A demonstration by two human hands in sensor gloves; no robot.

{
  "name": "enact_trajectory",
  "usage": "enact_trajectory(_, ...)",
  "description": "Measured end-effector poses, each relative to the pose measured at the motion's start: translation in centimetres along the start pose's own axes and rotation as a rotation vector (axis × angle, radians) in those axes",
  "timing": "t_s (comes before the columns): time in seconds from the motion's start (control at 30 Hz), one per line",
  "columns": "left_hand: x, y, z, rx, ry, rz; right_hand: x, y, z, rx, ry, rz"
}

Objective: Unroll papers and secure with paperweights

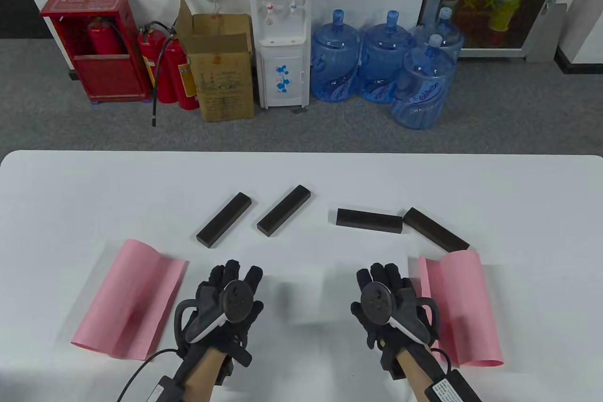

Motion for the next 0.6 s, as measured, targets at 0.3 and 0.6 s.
enact_trajectory(0.3, -0.07, -0.19, 0.24, -0.027, 0.003, -0.008, -0.19, 0.04, -0.2, 0.031, 0.006, -0.013)
enact_trajectory(0.6, -0.1, -0.18, 0.21, -0.029, 0.003, -0.008, -0.62, 0.01, -0.6, 0.053, 0.011, -0.033)
Point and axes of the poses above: the tracker on the back of each hand, its own x axis roughly to the thumb side, its own y axis roughly from the fingertips to the wrist, z = x × y, the point moved 3 cm from there along -y, roughly from the wrist to the fingertips, and after that the axes turned 15 degrees about -x, right-handed, at the moved point
